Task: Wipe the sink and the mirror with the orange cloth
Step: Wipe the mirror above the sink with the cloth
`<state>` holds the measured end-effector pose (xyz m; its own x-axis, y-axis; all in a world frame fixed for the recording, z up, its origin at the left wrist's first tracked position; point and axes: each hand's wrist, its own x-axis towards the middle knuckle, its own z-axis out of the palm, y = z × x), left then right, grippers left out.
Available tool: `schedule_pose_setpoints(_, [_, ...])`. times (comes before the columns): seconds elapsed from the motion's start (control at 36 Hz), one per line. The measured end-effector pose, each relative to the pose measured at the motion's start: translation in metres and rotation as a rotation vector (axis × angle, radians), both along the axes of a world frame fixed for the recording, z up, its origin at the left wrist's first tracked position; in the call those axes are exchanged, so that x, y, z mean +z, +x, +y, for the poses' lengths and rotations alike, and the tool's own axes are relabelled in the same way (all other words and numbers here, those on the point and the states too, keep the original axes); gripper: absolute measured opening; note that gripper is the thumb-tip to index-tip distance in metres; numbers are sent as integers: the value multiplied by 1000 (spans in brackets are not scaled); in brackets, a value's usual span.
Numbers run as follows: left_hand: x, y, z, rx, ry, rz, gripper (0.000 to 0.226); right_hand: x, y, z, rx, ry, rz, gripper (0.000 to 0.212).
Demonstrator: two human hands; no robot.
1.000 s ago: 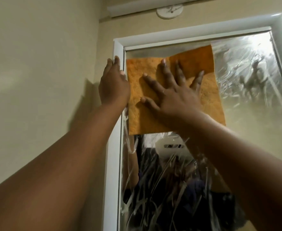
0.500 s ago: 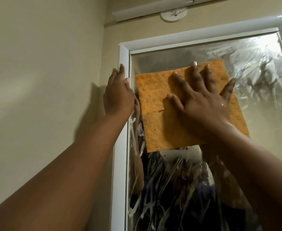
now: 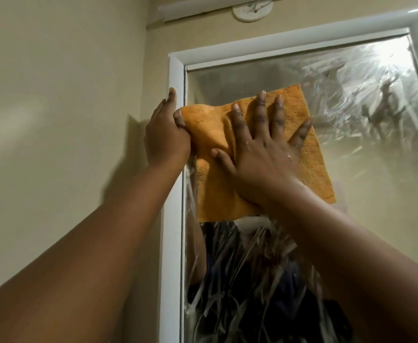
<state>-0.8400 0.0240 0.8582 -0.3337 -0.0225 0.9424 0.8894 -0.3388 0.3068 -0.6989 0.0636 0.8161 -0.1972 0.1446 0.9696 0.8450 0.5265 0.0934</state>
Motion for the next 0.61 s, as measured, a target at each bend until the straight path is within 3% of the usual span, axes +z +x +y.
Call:
schedule_pose_setpoints(0.03, [0, -1, -1, -28, -15, 9, 47, -4, 1, 1, 3, 7, -16, 77])
schedule_pose_setpoints(0.08, [0, -3, -2, -111, -9, -12, 70, -14, 4, 3, -5, 26, -44, 76])
schedule_pose_setpoints(0.19, [-2, 0, -3, 33, -1, 17, 45, -36, 6, 8, 13, 61, -64, 86])
schedule_pose_setpoints(0.44, [-3, -7, 4, 56, 45, 61, 44, -68, 12, 15, 47, 166, -141, 82])
schedule_pose_setpoints(0.61, [-6, -2, 0, -6, 14, 23, 44, -49, 15, 12, 27, 138, -192, 81])
